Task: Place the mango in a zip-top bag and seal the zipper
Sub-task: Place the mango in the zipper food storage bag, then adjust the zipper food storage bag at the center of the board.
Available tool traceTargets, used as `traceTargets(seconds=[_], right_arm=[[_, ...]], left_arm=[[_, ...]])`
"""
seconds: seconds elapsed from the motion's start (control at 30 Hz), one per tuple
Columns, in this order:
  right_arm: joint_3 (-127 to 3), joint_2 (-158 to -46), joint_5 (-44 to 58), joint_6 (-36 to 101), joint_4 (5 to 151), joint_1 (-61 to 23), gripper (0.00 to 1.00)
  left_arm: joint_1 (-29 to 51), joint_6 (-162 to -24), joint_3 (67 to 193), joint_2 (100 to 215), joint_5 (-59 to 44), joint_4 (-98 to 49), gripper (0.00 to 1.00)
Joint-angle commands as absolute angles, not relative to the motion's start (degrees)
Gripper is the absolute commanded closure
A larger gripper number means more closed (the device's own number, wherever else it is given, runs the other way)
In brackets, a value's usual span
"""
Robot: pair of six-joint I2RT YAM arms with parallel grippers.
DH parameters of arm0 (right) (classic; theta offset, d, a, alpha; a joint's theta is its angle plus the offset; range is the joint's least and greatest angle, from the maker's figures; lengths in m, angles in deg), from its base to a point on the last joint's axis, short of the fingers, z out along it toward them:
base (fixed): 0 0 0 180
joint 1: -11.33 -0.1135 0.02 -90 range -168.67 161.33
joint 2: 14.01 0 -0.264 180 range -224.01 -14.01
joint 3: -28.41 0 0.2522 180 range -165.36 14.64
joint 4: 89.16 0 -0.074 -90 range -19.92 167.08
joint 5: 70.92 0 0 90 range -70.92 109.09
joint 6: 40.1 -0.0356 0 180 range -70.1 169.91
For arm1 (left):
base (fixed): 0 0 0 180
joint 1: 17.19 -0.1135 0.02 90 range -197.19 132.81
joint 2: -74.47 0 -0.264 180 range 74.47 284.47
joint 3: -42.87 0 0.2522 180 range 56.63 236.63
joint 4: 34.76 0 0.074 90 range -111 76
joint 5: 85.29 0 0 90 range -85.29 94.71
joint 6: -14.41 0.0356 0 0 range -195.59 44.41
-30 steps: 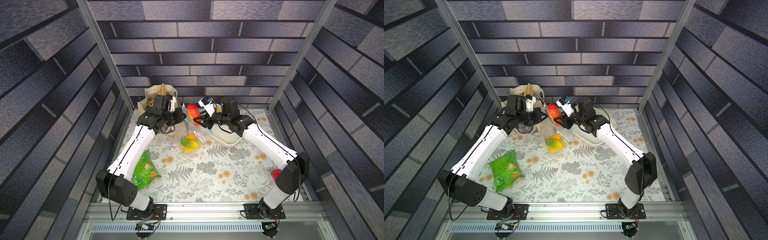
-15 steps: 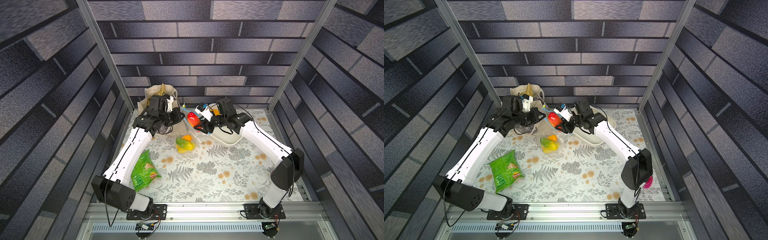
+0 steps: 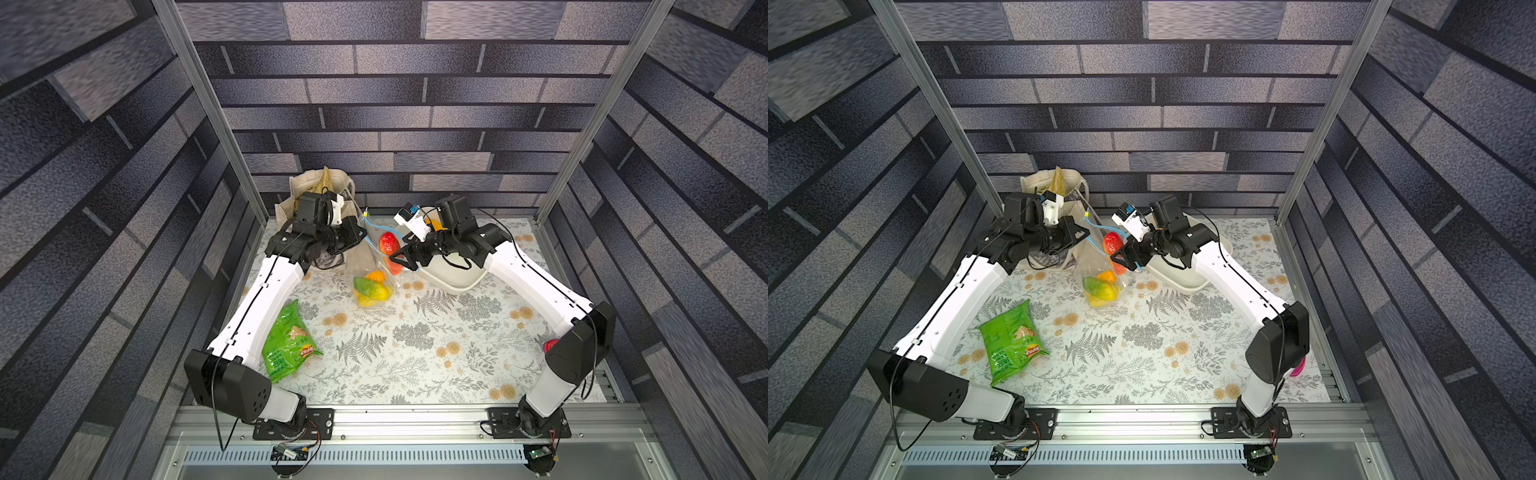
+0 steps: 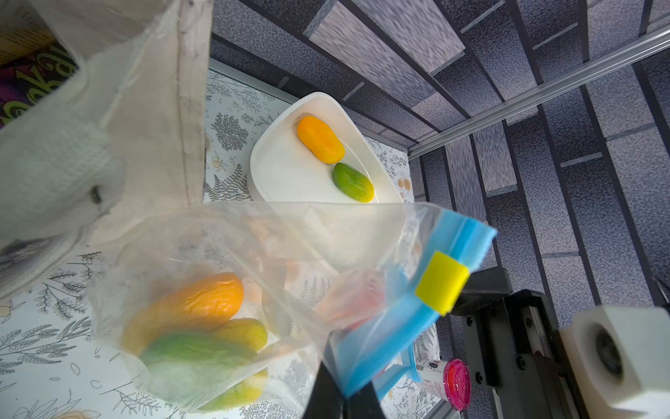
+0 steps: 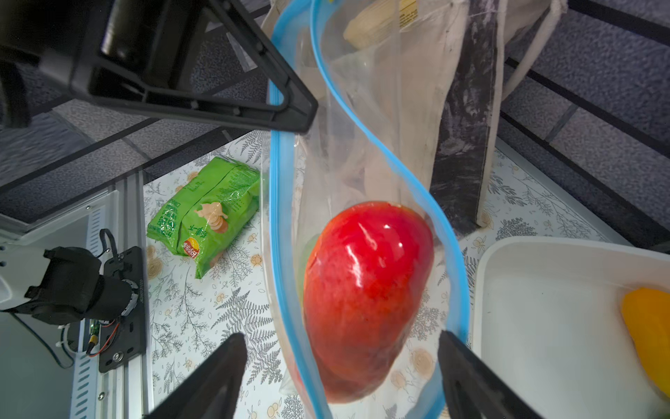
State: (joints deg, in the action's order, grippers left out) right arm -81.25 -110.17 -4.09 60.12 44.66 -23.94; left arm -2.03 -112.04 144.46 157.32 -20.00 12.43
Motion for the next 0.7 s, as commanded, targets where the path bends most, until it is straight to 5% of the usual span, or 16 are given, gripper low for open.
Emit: traceTargets(seconds=[0.0,0.5,0.6,0.67], right_arm=[[-77.4,-105.2,4.8,45.9,51.2,-23.9,0.11],[-79.8,-112.4,2.4,38.8,46.4,-22.1,0.32],[-79.2,-113.0,0.2,38.2,47.2,-21.6,0.45],[-80.0,-113.6,-1.5,37.2,46.9,-21.5,0.61]], left_arm=[[-2.5,-112.9,143.9,155.4,-21.3,10.1,1.00],[-2.6,-112.8,143.6,155.3,-22.1,9.7,1.00],[-2.5,-112.8,143.6,155.5,-22.1,9.8,1.00],[-2.5,-112.7,143.7,155.6,-21.8,9.8,1.00]])
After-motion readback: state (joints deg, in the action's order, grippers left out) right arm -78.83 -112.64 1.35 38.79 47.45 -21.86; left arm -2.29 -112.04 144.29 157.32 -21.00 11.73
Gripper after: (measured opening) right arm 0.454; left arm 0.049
